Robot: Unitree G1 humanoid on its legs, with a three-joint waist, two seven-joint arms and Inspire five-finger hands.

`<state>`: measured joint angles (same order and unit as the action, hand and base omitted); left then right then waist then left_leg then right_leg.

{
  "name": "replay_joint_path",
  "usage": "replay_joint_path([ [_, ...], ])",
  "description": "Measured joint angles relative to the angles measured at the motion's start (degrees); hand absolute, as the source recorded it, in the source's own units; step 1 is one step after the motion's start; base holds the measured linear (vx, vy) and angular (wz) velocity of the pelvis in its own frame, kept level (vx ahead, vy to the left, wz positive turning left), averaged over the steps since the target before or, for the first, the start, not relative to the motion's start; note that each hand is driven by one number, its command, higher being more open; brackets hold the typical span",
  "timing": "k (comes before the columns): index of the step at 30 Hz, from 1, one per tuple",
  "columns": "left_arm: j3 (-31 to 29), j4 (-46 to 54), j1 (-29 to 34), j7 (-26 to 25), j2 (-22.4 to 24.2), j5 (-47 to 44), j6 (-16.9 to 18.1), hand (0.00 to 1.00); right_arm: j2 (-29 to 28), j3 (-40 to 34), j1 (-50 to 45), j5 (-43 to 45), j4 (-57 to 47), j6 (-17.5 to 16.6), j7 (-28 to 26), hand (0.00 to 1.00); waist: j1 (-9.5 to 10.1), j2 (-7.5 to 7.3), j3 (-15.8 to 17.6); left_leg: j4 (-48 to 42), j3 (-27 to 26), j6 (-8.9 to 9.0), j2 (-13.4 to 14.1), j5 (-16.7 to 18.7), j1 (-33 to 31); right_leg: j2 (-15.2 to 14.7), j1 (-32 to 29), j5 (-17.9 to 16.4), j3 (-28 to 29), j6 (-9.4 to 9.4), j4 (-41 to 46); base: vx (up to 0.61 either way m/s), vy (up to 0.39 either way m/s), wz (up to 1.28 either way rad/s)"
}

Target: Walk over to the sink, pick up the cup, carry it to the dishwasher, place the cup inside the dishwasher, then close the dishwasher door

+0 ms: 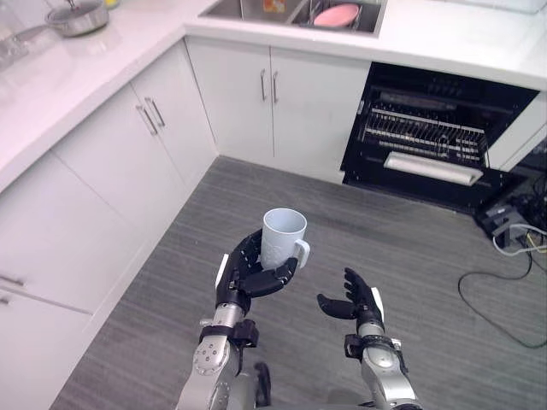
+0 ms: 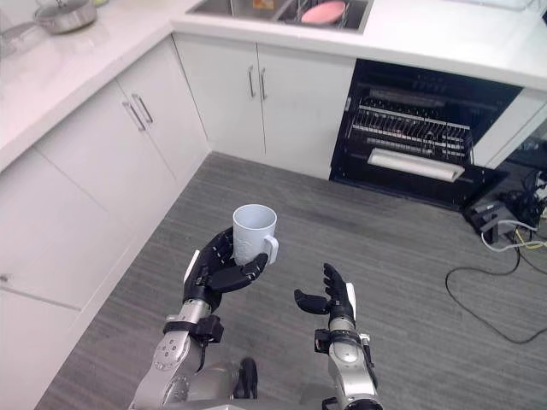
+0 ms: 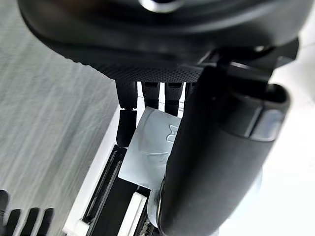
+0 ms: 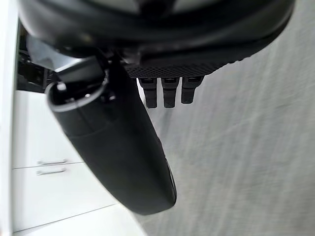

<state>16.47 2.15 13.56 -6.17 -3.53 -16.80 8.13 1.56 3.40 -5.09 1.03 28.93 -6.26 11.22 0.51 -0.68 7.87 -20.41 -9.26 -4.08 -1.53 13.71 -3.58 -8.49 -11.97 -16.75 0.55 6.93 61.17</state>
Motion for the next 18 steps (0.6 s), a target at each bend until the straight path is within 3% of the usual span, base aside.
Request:
replay_joint_path([
  [1, 0.05, 0.46, -0.65, -0.07, 0.11, 0.00, 0.08, 0.30, -0.48, 0.10, 0.01, 0.01, -0.88, -0.02, -0.04, 0.90, -0.05, -0.04, -0.02, 2.18, 0.71, 0.15, 0.45, 0.36, 3.07, 0.97, -3.54, -1.17, -1.76, -2.12, -0.75, 0.46, 0.021, 0.18],
  [2, 0.19, 0.67, -1.15, -0.07, 0.14, -0.01, 0.11, 0.30, -0.71, 0.10, 0.01, 0.01, -1.47, -0.02, -0.06, 0.90, -0.14, -0.02, -0.01, 3.08, 1.07, 0.60, 0.89, 0.87, 4.20, 1.56, -5.42, -1.71, -2.59, -3.08, -1.81, 0.45, -0.033, 0.23],
  [5, 0.90, 1.25, -2.05, -0.07, -0.05, -0.03, 0.50, 0.30, -1.50, 0.55, 0.16, 0.04, -3.19, -0.16, -0.62, 0.90, -0.64, 0.02, -0.22, 6.31, 1.99, 2.69, 2.81, 3.06, 9.20, 4.04, -11.41, -1.33, -4.30, -3.77, -18.87, 0.51, -0.107, 0.18],
  [6, 1.39, 1.24, -2.22, -0.06, -0.06, -0.03, 0.61, 0.30, -1.46, 0.55, 0.16, 0.05, -3.20, -0.17, -0.74, 0.90, -1.09, -0.50, -0.53, 6.19, 2.64, 4.01, 2.99, 4.69, 10.22, 4.94, -11.85, 2.30, -3.66, -4.32, -29.01, 0.39, -0.109, 0.32],
  [7, 1.56, 1.05, -2.18, -0.04, -0.02, -0.03, 0.70, 0.30, -1.38, 0.56, 0.11, 0.05, -3.06, -0.17, -0.75, 0.90, -1.44, -0.89, -0.73, 5.96, 3.21, 4.64, 2.84, 5.80, 10.88, 4.95, -11.69, 8.31, -3.26, -5.64, -31.63, 0.55, -0.164, 0.37],
  [8, 2.09, -1.01, -2.39, -0.11, 0.53, -0.03, 0.68, 0.30, -0.41, 0.75, 0.09, 0.05, -2.41, 0.00, -0.70, 0.90, -1.60, 1.28, -0.95, 5.17, 4.11, 5.95, 4.72, 7.27, 12.14, 6.40, -10.31, 10.92, -4.29, -7.46, -31.14, 0.58, -0.174, 0.17],
  [9, 2.52, -2.07, -2.13, -0.07, 1.14, -0.02, 0.59, 0.30, 0.40, 0.85, 0.06, 0.05, -2.55, 0.42, -0.70, 0.90, -1.48, 2.56, -1.48, 1.63, 4.13, 6.23, 6.65, 7.13, 11.07, 7.80, -8.92, 9.60, -5.06, -8.45, -31.61, 0.69, -0.206, 0.11],
  [10, 2.51, -2.39, -2.21, -0.07, 1.36, -0.02, 0.45, 0.30, 0.55, 0.88, -0.09, 0.05, -2.93, 0.57, -0.70, 0.90, -1.62, 2.75, -1.35, -2.27, 4.21, 6.71, 7.23, 6.80, 9.70, 8.20, -7.88, 9.00, -5.58, -8.93, -32.13, 0.54, -0.176, 0.04],
  [12, 1.94, -2.45, -1.56, -0.08, 2.65, -0.03, -0.20, 0.30, 0.68, 1.41, -2.56, 0.08, -6.93, 1.13, -0.16, 0.90, -1.30, 3.11, -0.82, -23.66, 4.11, 7.89, 10.89, 0.79, 2.65, 9.69, -1.07, 7.75, -6.53, -10.58, -35.53, 0.50, -0.141, 0.07],
  [13, 1.95, -1.80, -0.69, -0.05, 3.41, -0.03, -0.16, 0.30, 0.58, 2.07, -5.11, 0.29, -12.17, 1.11, 0.63, 0.90, -0.52, 3.30, -0.75, -36.03, 2.25, 7.84, 13.58, 0.11, -2.01, 10.36, 4.52, 7.28, -6.25, -11.13, -38.78, 0.44, -0.087, -0.07],
  [16, 1.82, 1.83, 1.20, 0.01, 4.20, -0.04, 0.24, 0.30, 0.50, 3.49, -5.85, 1.77, -19.49, -0.36, 0.98, 0.90, 0.95, 3.43, -0.88, -40.02, -1.77, 6.27, 16.62, 1.69, -8.74, 10.42, 10.33, 6.14, -4.30, -10.66, -43.54, 0.37, -0.017, -0.30],
  [18, 1.54, 2.48, 1.46, 0.14, 4.65, -0.04, 1.04, 0.30, 0.44, 3.65, -4.01, 2.12, -21.36, -2.08, 1.09, 0.90, 2.13, 3.54, -1.01, -30.94, -2.28, 5.36, 16.05, 3.62, -12.90, 9.36, 13.43, 4.94, -2.57, -9.48, -45.21, 0.30, 0.129, -0.31],
])
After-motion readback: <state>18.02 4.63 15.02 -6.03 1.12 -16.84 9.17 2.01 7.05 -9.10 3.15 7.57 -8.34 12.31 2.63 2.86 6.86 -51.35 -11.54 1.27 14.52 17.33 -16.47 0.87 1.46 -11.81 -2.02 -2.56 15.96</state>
